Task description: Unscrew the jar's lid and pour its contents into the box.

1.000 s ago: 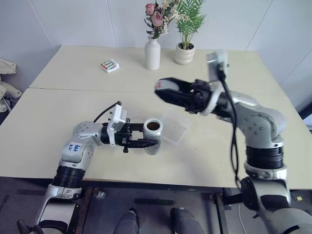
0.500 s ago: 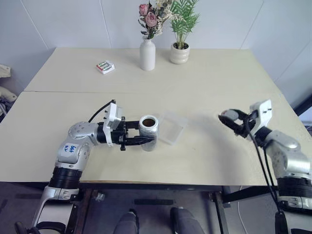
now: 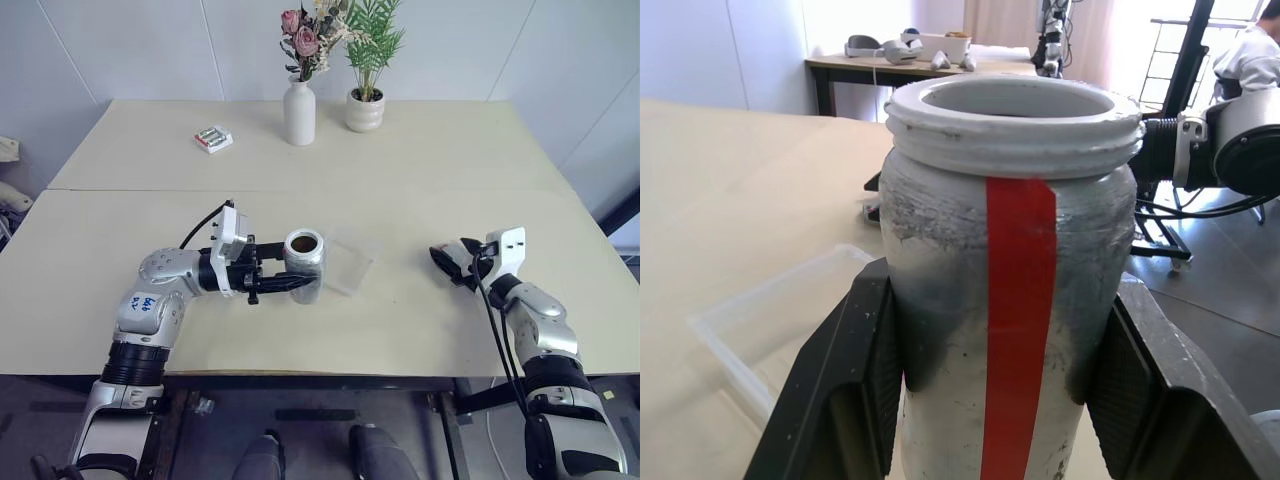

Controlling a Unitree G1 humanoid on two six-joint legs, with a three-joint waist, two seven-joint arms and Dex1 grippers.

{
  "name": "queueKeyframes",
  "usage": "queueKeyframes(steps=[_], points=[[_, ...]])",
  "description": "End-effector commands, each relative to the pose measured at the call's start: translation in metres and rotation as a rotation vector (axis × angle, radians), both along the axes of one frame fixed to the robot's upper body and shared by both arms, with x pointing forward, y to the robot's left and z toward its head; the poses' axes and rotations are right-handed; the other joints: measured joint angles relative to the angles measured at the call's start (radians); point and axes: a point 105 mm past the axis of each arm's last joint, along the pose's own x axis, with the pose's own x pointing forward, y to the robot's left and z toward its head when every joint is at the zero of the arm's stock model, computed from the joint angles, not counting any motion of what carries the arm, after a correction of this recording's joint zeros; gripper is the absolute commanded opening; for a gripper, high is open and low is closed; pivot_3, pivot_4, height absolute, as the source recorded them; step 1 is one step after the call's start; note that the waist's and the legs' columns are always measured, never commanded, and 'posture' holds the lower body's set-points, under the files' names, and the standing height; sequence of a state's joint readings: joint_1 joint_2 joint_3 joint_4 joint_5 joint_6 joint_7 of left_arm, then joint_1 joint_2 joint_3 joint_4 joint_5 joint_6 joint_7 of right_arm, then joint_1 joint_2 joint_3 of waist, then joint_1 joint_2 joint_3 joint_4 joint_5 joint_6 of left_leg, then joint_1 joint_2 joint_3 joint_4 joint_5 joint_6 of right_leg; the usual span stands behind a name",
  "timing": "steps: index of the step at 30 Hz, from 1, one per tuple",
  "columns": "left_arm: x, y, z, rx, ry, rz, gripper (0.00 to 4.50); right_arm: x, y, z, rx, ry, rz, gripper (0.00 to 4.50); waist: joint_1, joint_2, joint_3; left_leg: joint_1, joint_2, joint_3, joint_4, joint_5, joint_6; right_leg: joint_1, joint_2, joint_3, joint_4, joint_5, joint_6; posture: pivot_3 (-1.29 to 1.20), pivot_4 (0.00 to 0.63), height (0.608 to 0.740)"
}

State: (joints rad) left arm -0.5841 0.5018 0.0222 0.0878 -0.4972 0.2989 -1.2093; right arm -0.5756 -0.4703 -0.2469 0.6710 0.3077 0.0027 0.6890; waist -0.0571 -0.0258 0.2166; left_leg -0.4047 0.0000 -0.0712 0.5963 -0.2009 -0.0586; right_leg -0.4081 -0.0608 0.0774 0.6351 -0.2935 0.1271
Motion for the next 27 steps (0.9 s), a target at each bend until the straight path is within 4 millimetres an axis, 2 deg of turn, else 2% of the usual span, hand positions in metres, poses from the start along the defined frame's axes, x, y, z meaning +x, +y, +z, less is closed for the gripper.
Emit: queueKeyframes(steps=[1,4,8,11,14,17,20,22,27], points=[[-0.003,0.002,0.016,-0.018,-0.056,0.002,2.04,-0.007,-0.009,0.025,0.002,-0.085,0.016,4.47,0.001,0.000,0.000,0.000,0.000,0.000,0.000,0.000,0.000,0.000,0.000,0.000,0.000,0.000,0.000,0.00,0.150,0.740],[-0.003,0.003,0.018,-0.023,-0.057,0.011,2.04,-0.015,-0.004,0.041,0.000,-0.130,0.072,4.47,0.001,0.000,0.000,0.000,0.000,0.000,0.000,0.000,0.000,0.000,0.000,0.001,0.000,0.000,0.000,0.00,0.150,0.740],[0.002,0.009,0.020,-0.011,-0.060,0.052,2.04,-0.046,0.031,0.080,-0.119,-0.174,0.355,4.47,0.001,0.001,0.000,0.000,-0.001,0.000,0.000,0.000,0.000,0.000,0.000,0.002,0.001,0.000,0.001,0.00,0.150,0.740],[0.010,0.014,0.022,-0.006,-0.074,0.099,2.04,-0.065,0.049,0.093,-0.192,-0.149,0.498,4.47,0.001,0.001,0.000,0.000,0.000,0.000,0.000,0.000,0.000,-0.001,0.000,0.002,0.001,0.000,0.001,0.00,0.150,0.740],[0.022,0.016,0.025,-0.008,-0.078,0.159,2.04,-0.086,0.071,0.095,-0.334,-0.115,0.666,4.47,0.005,0.001,0.001,0.000,0.000,0.000,0.002,0.000,0.000,0.000,0.001,0.002,0.001,0.000,0.001,0.00,0.150,0.740],[0.034,0.017,0.029,-0.009,-0.096,0.208,2.04,-0.098,0.086,0.094,-0.380,-0.090,0.759,4.47,0.005,0.000,0.001,0.000,0.000,0.001,0.003,0.000,0.000,0.000,0.000,0.002,-0.001,0.000,0.001,0.00,0.150,0.740],[0.044,0.017,0.032,0.005,-0.118,0.253,2.04,-0.102,0.092,0.095,-0.370,-0.079,0.777,4.47,0.006,0.000,0.001,-0.001,0.000,0.002,0.003,0.000,0.000,0.000,0.000,0.002,-0.003,0.000,0.002,0.00,0.150,0.740],[0.062,0.017,0.030,0.088,-0.143,0.371,2.04,-0.101,0.093,0.094,-0.351,-0.075,0.769,4.47,0.011,0.000,0.001,-0.002,0.000,0.001,0.003,0.000,0.000,0.000,0.000,0.002,-0.004,0.000,0.002,0.00,0.150,0.740],[0.072,0.014,0.035,0.110,-0.193,0.390,2.04,-0.101,0.093,0.090,-0.337,-0.069,0.755,4.47,0.023,0.000,0.001,-0.002,-0.001,0.002,0.002,-0.001,0.001,0.000,0.000,0.002,-0.005,0.001,0.002,0.00,0.150,0.740]])
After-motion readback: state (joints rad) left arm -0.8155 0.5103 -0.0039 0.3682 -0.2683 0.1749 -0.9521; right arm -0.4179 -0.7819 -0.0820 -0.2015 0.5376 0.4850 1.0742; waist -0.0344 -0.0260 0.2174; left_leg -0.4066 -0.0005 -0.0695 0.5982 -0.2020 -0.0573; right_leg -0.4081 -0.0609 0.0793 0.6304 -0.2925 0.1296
